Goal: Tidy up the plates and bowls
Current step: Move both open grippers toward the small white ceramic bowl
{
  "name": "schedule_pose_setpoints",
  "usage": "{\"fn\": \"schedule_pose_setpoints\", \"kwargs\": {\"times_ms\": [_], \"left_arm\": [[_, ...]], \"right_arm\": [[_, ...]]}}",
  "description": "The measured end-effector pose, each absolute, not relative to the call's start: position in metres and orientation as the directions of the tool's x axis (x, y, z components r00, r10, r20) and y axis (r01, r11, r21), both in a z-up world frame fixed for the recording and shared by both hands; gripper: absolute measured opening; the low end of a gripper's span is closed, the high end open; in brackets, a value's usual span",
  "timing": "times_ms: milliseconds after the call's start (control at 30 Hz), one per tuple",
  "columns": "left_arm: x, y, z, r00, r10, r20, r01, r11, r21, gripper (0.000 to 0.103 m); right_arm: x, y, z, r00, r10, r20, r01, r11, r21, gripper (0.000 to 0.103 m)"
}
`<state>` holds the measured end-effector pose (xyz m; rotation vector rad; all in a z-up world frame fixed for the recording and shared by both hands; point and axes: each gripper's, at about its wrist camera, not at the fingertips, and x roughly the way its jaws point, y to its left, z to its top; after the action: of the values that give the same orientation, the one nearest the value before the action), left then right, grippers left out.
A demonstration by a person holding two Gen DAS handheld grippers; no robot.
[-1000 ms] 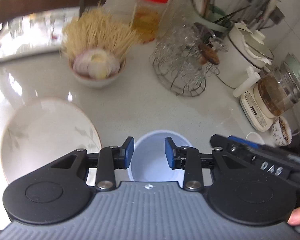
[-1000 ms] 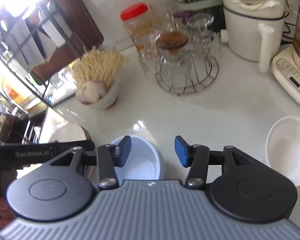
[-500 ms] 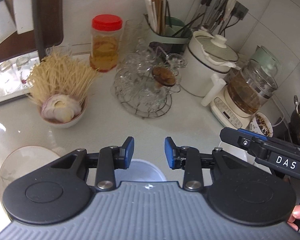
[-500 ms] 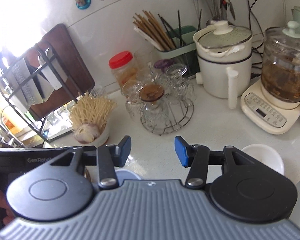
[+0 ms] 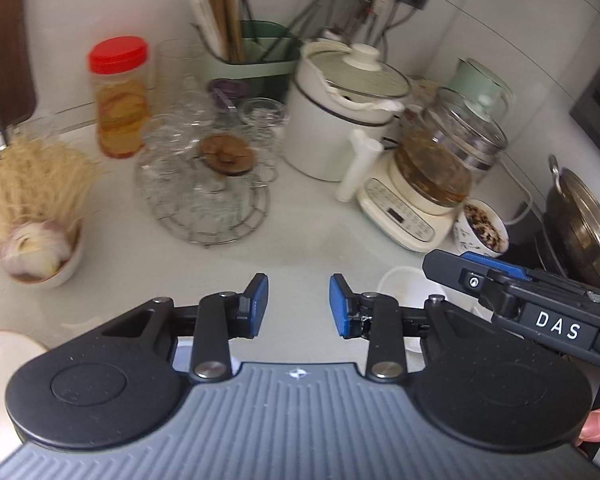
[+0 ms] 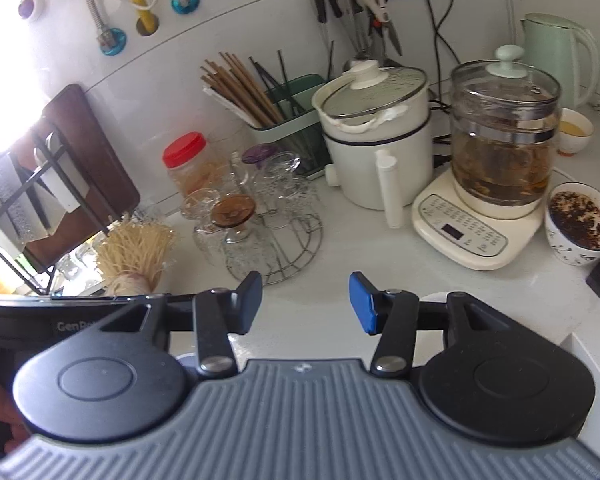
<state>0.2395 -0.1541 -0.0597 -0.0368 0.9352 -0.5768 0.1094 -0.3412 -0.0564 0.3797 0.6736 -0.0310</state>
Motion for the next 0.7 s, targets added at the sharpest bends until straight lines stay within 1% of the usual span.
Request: {"fn": "schedule_pose_setpoints", "kwargs": {"times_ms": [200, 433, 700], "left_arm": [[0.241, -0.183, -0.063, 0.419, -0.505, -0.754, 0.497, 0.823, -0.274, 0.039], [0.241, -0.209, -0.077, 0.377, -0.516, -0.769, 0.531, 0.801, -0.277, 0.039], [0.248, -0.238, -0.097, 0.346, -0.530, -0.774, 0.553, 0.782, -0.289, 0.039]], "right_arm": [[0.099, -0.363, -0.060, 0.787, 0.019, -0.616, 0.232, 0.917, 0.325, 0.051], [0.091, -0.385, -0.073, 0.774, -0.012, -0.633, 0.299, 0.889, 0.348, 0.051], [0.088, -0.409, -0.085, 0.754, -0.008, -0.657, 0.315, 0.882, 0.351, 0.051]]}}
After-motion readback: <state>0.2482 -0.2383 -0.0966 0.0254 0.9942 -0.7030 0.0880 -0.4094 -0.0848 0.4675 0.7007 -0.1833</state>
